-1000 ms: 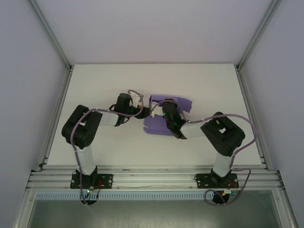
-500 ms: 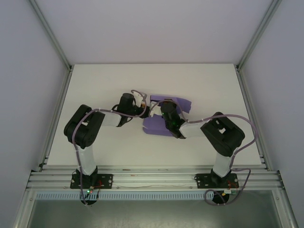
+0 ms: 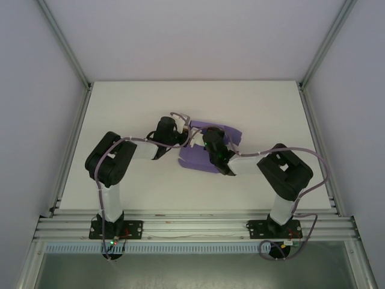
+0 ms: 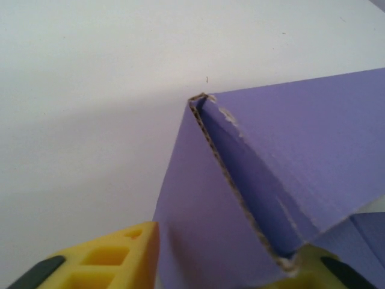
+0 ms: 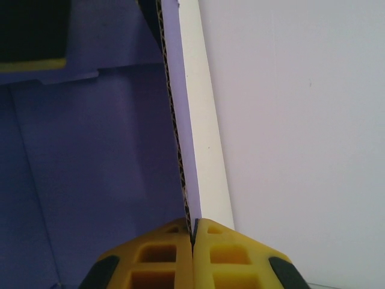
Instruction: Assemble paper box
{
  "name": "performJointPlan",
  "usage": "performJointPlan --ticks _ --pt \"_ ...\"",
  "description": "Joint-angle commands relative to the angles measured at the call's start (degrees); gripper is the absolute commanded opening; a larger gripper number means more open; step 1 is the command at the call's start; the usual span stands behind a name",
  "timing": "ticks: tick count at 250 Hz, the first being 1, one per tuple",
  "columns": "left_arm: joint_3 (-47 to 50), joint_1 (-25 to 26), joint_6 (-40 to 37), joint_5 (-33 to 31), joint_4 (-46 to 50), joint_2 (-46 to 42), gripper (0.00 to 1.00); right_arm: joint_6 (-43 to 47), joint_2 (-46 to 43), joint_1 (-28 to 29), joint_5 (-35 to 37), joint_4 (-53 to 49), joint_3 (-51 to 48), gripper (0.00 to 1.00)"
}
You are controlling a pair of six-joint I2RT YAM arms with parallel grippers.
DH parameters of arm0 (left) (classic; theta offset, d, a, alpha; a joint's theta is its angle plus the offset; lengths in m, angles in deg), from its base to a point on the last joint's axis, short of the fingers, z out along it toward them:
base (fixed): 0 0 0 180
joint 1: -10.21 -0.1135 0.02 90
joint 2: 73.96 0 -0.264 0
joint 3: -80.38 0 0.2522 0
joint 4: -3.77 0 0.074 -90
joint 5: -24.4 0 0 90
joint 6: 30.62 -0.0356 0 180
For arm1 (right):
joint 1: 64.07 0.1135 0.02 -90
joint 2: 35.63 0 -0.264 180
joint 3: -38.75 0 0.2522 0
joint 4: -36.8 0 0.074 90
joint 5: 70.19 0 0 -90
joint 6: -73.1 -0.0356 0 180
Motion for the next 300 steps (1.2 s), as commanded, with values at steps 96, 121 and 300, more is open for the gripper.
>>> performJointPlan --ticks 96,121,300 --pt "1.9 1.3 -5.1 -5.7 -3.7 0.2 0.04 -24.9 -15.7 0.8 -4.6 -17.4 0.1 0.5" --pt "2.8 1.5 -5.6 -4.6 -4.1 -0.3 0.04 -32.9 -21.5 0.6 -8.8 -22.2 0.7 0.86" --pt "7.1 6.9 -9.2 -4.5 -6.7 -1.1 0.04 -66.8 -5.9 -11.5 -35.0 -65.1 29.4 0.72"
